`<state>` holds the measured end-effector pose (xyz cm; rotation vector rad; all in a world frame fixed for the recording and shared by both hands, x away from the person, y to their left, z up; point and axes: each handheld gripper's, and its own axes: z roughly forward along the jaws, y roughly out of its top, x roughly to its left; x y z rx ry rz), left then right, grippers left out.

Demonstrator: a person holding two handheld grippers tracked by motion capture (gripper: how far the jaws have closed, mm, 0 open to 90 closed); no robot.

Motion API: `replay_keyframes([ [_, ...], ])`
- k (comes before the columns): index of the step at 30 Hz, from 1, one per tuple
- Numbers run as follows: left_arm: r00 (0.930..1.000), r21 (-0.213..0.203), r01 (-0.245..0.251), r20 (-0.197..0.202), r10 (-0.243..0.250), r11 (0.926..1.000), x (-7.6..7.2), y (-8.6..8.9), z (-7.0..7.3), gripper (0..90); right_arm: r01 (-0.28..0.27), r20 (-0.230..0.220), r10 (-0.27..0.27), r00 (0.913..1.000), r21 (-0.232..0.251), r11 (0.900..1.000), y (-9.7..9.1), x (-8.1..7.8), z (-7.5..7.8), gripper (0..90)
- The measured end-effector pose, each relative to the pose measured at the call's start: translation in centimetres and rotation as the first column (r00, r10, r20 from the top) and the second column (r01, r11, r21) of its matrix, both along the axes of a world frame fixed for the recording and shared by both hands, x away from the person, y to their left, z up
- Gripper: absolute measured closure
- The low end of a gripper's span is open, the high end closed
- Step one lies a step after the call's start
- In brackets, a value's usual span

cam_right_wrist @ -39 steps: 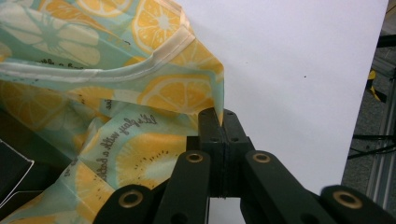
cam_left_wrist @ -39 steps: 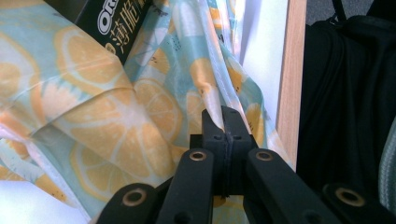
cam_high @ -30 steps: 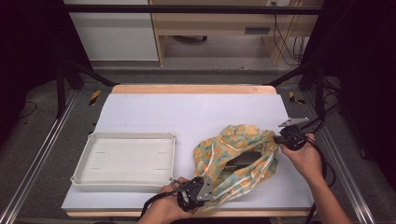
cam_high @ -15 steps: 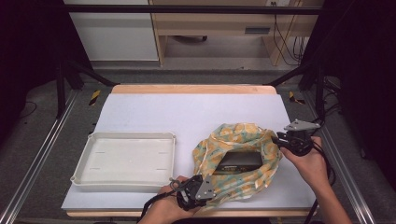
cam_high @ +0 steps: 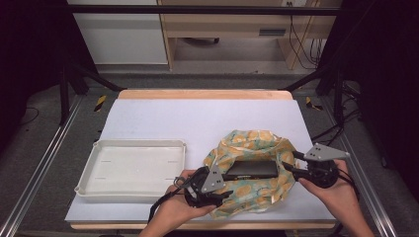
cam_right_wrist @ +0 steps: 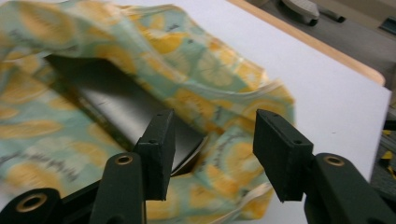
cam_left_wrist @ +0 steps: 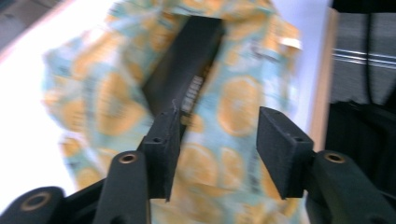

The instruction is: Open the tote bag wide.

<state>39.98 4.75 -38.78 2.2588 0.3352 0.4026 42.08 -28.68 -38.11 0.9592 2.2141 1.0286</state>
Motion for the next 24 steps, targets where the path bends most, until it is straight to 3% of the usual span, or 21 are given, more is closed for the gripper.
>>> replay_keyframes([
  [2, 0.9984, 0.02, -0.053, 0.019, 0.052, 0.9984, 1.0, -0.2, 0.5, 43.2, -0.025, -0.013, 0.025, 0.9996, -0.012, 0.9996, 0.4, -0.7, -0.3, 45.8],
  [5, 0.9953, 0.038, -0.093, 0.03, 0.092, 0.9949, 2.2, -0.4, 0.7, 38.2, -0.06, -0.022, 0.059, 0.998, -0.045, 0.9972, 0.8, -1.7, -0.9, 42.1],
  [6, 0.9946, 0.048, -0.099, 0.038, 0.097, 0.994, 2.5, -0.5, 0.7, 36.8, -0.072, -0.029, 0.071, 0.9971, -0.051, 0.9961, 0.8, -1.9, -1.1, 40.7],
  [11, 0.9927, 0.092, -0.121, 0.001, 0.121, 0.9884, 3.9, -0.8, 1.0, 29.5, -0.101, -0.059, 0.097, 0.9935, -0.074, 0.9921, 0.4, -2.9, -1.7, 36.2],
  [13, 0.9912, 0.11, -0.132, 0.016, 0.131, 0.9851, 4.2, -1.0, 1.1, 27.6, -0.114, -0.06, 0.108, 0.9923, -0.092, 0.9892, 0.2, -3.1, -1.9, 34.2],
  [16, 0.9898, 0.121, -0.142, 0.009, 0.142, 0.9824, 4.8, -1.4, 1.0, 22.7, -0.147, -0.075, 0.139, 0.9875, -0.126, 0.981, 0.3, -3.3, -2.4, 28.6],
  [22, 0.9863, 0.149, -0.157, -0.027, 0.163, 0.9763, 6.0, -1.9, 0.1, 21.7, -0.232, -0.091, 0.22, 0.9714, -0.163, 0.9589, 1.7, -3.2, -2.8, 21.7],
  [24, 0.9865, 0.146, -0.153, -0.036, 0.16, 0.9774, 6.1, -2.0, -0.1, 20.7, -0.254, -0.093, 0.241, 0.9661, -0.179, 0.9505, 2.3, -3.1, -3.0, 21.1],
])
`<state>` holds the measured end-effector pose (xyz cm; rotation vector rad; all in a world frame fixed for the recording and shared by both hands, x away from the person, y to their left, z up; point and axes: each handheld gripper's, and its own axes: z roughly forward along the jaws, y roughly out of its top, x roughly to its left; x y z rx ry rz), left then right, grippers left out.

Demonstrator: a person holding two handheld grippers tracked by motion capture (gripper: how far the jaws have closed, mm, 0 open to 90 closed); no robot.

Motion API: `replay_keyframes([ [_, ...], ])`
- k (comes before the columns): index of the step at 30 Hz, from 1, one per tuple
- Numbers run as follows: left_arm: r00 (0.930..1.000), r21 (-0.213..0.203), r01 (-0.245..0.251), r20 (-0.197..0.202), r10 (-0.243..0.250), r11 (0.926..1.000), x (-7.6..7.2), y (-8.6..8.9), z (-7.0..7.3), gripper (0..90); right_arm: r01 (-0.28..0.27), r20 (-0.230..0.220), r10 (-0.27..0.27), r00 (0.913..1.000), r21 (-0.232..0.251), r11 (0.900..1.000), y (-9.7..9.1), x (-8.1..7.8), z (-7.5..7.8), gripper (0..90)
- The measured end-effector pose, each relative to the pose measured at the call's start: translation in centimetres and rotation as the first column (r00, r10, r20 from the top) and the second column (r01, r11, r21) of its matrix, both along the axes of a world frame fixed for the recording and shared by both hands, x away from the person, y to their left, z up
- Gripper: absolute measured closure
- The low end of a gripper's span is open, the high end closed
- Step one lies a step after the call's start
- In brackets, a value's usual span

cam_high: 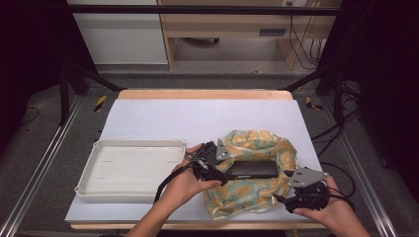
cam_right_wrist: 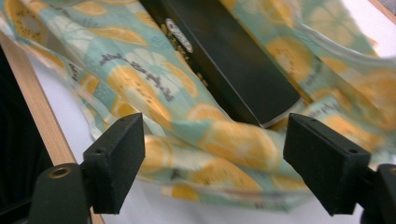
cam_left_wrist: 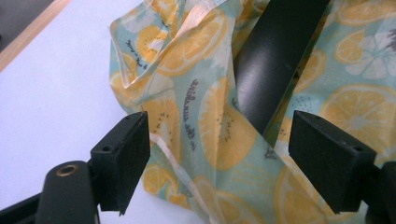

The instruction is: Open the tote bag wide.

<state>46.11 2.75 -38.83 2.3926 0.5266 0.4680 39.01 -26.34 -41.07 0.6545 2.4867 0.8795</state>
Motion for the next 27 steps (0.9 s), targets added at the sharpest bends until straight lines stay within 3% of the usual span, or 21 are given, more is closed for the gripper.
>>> replay_keyframes([
  [6, 0.9999, -0.007, 0.017, 0.001, -0.017, 0.9998, -0.2, -0.4, 0.3, 18.8, -0.022, -0.002, 0.022, 0.9998, -0.013, 0.9997, 0.3, 0.5, -0.6, 21.1],
  [11, 1.0, -0.01, -0.003, -0.007, 0.003, 0.9999, 0.3, -0.7, 0.0, 18.7, -0.019, -0.003, 0.019, 0.9998, -0.036, 0.9992, 0.7, 0.6, -1.2, 19.4],
  [14, 0.9999, 0.009, -0.004, -0.01, 0.004, 1.0, 0.6, -1.0, -0.3, 18.4, -0.019, 0.008, 0.019, 0.9998, -0.043, 0.9989, 1.1, 0.9, -1.5, 20.8],
  [19, 0.9997, 0.063, -0.006, -0.023, 0.008, 0.998, 1.1, -1.2, -0.9, 21.4, -0.045, 0.026, 0.047, 0.9986, -0.052, 0.9976, 1.4, 1.1, -1.7, 33.8],
  [27, 0.9995, 0.088, -0.003, -0.031, 0.006, 0.9962, 1.3, -1.0, -1.1, 43.7, -0.078, 0.028, 0.08, 0.9964, -0.071, 0.9944, 1.3, 0.7, -1.8, 64.2],
])
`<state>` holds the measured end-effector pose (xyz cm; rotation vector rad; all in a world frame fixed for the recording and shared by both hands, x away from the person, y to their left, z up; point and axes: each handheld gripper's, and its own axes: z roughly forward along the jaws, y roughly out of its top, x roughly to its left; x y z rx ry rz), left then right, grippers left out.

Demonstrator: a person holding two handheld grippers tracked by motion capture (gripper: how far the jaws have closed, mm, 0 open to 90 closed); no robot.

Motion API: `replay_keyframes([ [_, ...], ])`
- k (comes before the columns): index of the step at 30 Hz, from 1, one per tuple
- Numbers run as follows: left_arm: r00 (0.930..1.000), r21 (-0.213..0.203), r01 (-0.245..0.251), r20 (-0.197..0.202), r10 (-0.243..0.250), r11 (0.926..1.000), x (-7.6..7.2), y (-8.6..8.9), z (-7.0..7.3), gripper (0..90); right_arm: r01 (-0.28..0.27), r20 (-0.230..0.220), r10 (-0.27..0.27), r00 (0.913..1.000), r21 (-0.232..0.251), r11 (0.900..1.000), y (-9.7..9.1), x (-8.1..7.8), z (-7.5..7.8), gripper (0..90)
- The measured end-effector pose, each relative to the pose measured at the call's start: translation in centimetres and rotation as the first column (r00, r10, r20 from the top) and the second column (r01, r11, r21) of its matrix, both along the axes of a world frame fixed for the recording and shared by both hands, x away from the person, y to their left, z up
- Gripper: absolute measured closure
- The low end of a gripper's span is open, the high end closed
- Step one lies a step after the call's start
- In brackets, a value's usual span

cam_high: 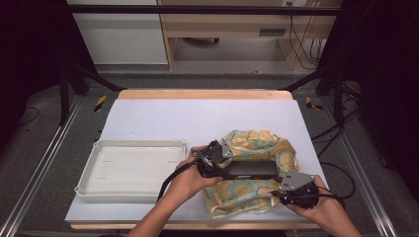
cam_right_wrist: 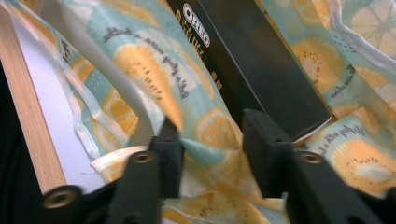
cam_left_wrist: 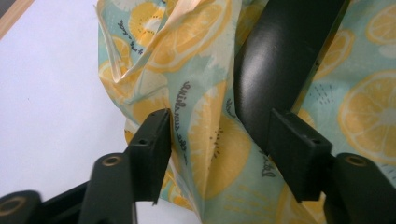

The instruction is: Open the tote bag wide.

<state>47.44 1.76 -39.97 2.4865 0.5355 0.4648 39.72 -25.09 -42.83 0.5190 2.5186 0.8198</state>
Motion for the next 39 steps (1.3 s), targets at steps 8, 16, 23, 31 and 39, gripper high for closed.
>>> replay_keyframes([
  [8, 0.9999, 0.019, -0.012, 0.0, 0.012, 0.9997, 0.3, 0.0, 0.2, 68.9, -0.016, -0.012, 0.016, 0.9998, 0.015, 0.9998, -0.2, -0.3, 0.1, 84.1],
  [16, 0.9977, 0.037, -0.056, 0.04, 0.054, 0.9978, 1.1, 0.5, 0.2, 83.5, -0.016, -0.038, 0.017, 0.9991, 0.021, 0.9997, -0.5, -0.4, -0.1, 89.1],
  [23, 0.9947, 0.044, -0.102, 0.019, 0.101, 0.9938, 2.8, 1.2, -0.8, 85.7, -0.009, -0.085, 0.01, 0.9963, 0.011, 0.9999, -0.9, -0.5, -1.2, 90.0],
  [31, 0.9936, 0.061, -0.109, -0.025, 0.11, 0.9922, 4.2, 1.5, -1.8, 89.2, 0.008, -0.116, -0.006, 0.9933, 0.017, 0.9998, -1.4, -0.6, -2.5, 90.0],
  [39, 0.9893, 0.081, -0.139, -0.034, 0.142, 0.987, 5.4, 1.8, -2.5, 89.3, 0.004, -0.139, -0.003, 0.9903, 0.009, 1.0, -1.6, -1.0, -2.9, 90.0],
])
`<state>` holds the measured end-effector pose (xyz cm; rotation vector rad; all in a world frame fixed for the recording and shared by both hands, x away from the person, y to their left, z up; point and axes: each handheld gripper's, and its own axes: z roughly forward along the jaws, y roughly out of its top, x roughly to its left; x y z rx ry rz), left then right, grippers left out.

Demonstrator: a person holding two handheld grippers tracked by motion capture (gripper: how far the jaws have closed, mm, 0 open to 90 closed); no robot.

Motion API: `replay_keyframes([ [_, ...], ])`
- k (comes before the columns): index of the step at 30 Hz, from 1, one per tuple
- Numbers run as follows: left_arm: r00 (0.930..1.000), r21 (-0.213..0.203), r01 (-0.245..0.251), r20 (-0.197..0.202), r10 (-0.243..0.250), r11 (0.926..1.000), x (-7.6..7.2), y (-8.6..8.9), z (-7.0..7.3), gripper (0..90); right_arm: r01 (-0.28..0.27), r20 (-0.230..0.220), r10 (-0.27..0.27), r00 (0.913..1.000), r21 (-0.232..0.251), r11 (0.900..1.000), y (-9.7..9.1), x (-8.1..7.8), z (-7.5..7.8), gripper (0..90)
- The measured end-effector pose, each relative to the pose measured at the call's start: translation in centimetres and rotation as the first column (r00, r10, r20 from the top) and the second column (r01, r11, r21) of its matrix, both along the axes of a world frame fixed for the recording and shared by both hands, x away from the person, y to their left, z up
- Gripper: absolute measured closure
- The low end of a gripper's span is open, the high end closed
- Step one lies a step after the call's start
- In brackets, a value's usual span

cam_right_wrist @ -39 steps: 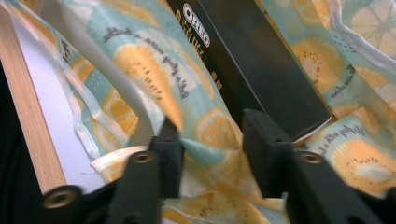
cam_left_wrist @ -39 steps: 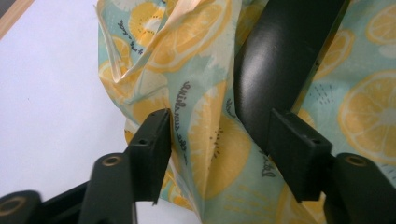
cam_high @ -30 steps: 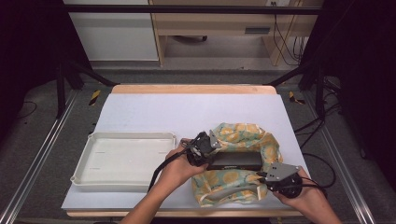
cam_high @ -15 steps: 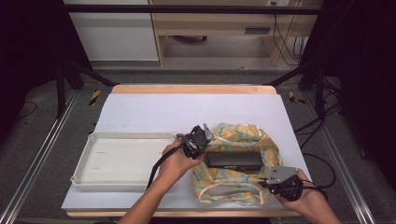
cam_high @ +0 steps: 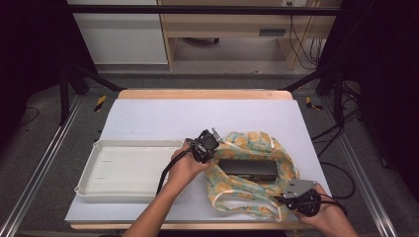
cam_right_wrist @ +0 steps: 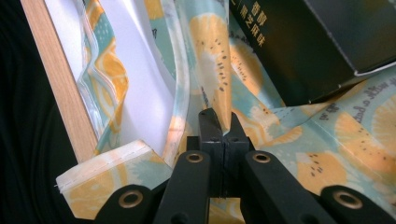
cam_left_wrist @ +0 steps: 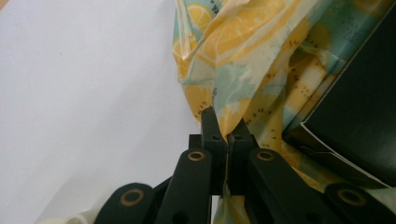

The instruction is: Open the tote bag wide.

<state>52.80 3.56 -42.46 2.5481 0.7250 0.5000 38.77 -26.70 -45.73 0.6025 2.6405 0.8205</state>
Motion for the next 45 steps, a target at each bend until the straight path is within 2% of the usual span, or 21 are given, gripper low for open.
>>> replay_keyframes([
  [8, 0.9997, 0.025, -0.016, -0.016, 0.016, 0.9996, 0.9, 0.3, -0.6, 89.3, -0.006, -0.015, 0.006, 0.9999, -0.002, 1.0, -0.1, -0.2, -0.1, 90.0],
  [14, 0.9995, 0.028, -0.025, -0.017, 0.025, 0.9993, 1.1, 0.6, -0.7, 89.4, -0.008, -0.02, 0.008, 0.9998, -0.001, 1.0, -0.2, -0.3, -0.2, 90.0],
  [24, 0.999, 0.038, -0.038, -0.021, 0.039, 0.9985, 1.0, 1.3, -0.8, 89.5, -0.005, -0.01, 0.005, 0.9999, -0.018, 0.9998, -0.4, -0.1, -0.1, 90.0],
  [31, 0.9994, 0.043, -0.024, -0.023, 0.025, 0.9988, 0.5, 1.7, -0.7, 89.6, 0.0, 0.001, 0.0, 1.0, -0.03, 0.9996, -0.8, 0.1, 0.0, 90.0],
  [35, 0.9986, 0.006, -0.026, -0.046, 0.027, 0.9996, 0.3, 2.1, -0.6, 89.6, 0.007, 0.004, -0.007, 1.0, -0.029, 0.9996, -1.1, 0.3, 0.2, 90.0],
  [38, 0.999, 0.005, -0.023, -0.038, 0.023, 0.9997, -0.1, 2.1, -0.3, 89.5, 0.015, 0.006, -0.015, 0.9999, -0.032, 0.9994, -1.1, 0.4, 0.5, 90.0],
  [41, 0.9997, -0.006, -0.021, -0.011, 0.021, 0.9998, -0.6, 2.2, 0.2, 85.0, 0.005, 0.003, -0.005, 1.0, -0.004, 1.0, -1.0, 0.4, 0.7, 89.0],
  [45, 0.9997, -0.051, -0.007, 0.024, 0.009, 0.9987, -1.4, 2.5, 1.2, 71.9, 0.009, 0.023, -0.01, 0.9997, 0.048, 0.9988, -1.0, 0.2, 1.2, 74.0],
])
